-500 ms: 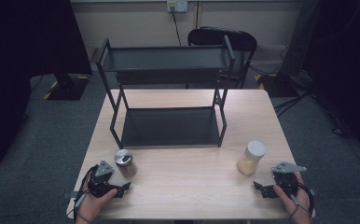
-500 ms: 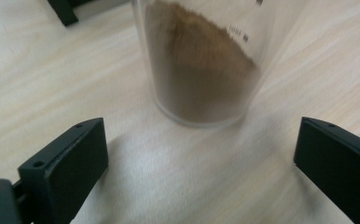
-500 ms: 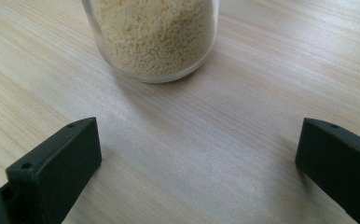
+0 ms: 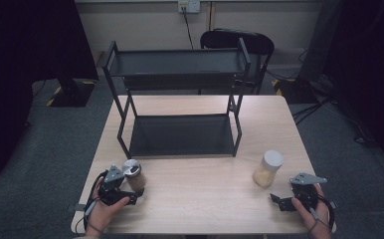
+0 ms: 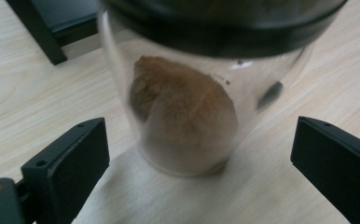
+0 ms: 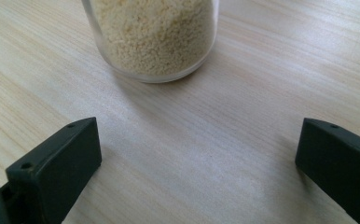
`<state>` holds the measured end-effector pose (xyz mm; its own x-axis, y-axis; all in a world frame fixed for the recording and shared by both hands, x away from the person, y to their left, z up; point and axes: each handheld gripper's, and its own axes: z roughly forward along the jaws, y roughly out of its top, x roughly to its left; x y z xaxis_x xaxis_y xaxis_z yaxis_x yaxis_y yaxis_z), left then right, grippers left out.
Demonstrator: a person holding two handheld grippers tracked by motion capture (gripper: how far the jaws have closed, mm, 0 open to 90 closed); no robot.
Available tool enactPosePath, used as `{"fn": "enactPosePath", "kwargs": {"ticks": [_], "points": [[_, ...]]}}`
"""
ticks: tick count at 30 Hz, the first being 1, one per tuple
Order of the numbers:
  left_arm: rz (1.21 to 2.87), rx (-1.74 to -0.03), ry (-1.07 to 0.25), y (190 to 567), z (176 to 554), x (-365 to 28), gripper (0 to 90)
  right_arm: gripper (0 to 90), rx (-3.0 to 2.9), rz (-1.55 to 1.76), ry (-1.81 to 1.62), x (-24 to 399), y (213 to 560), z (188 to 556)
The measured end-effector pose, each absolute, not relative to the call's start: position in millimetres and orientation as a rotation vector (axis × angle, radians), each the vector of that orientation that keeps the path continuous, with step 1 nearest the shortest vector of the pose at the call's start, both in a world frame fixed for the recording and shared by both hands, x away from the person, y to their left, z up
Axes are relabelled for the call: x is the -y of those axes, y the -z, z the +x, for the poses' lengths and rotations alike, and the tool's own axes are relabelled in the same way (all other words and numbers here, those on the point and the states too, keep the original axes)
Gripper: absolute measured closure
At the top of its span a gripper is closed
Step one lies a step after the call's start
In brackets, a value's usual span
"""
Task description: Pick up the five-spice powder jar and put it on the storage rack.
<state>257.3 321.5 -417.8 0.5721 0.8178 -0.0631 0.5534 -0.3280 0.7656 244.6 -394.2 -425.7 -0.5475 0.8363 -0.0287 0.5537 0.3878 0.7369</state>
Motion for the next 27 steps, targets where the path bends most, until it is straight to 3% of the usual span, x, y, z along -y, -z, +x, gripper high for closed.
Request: {"fn": "enactPosePath", "kwargs": {"ticks": [12,23,27], "points": [[1.991,-1.123,-0.443,424,264,-314,11.3,0.0,-2.255,1.200,-0.972,394,426,245],[1.954,-1.128,-0.458,423,269,-314,27.1,0.0,-2.254,1.200,-0.971,394,426,245],[1.972,-1.111,-0.474,421,269,-312,28.2,0.0,-2.254,1.200,-0.971,394,426,245]]}}
